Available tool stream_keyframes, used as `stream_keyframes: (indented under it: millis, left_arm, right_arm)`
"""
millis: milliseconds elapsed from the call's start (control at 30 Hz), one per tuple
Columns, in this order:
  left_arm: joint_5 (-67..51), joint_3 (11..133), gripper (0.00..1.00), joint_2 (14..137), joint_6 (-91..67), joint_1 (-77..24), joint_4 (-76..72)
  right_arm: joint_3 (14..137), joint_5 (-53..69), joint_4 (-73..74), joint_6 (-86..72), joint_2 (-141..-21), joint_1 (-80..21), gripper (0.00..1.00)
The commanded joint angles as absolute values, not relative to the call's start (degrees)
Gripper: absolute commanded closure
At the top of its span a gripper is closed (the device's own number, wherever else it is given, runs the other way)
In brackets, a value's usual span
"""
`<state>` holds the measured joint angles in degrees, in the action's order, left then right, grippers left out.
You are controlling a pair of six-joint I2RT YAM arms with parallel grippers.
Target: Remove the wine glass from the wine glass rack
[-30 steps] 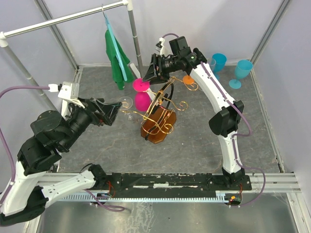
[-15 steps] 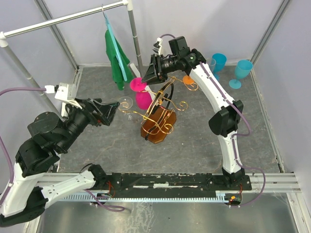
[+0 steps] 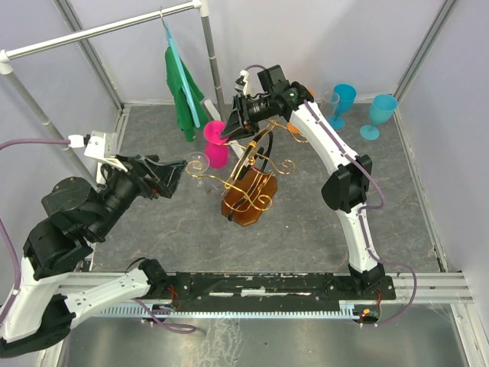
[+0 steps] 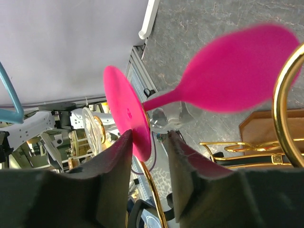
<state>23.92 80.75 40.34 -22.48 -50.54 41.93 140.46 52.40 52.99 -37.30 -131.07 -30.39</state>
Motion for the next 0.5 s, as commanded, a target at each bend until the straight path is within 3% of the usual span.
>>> stream_keyframes:
  millis: [0, 100, 467]
  left_arm:
    - [25.5, 82.9, 0.07, 39.6, -23.8, -50.4, 41.5]
    - [25.8, 83.0, 0.07, 39.3, -23.8, -50.4, 42.0]
    - [25.7, 82.8, 0.07, 38.8, -23.9, -50.4, 42.1]
  right_arm:
    - [142.3, 53.6, 47.4, -40.0, -130.9, -30.7, 0.62]
    - [142.0, 53.7, 45.8, -41.1, -130.5, -30.7, 0.70]
    - [138.0, 53.5, 45.5, -40.8, -126.3, -28.9, 0.74]
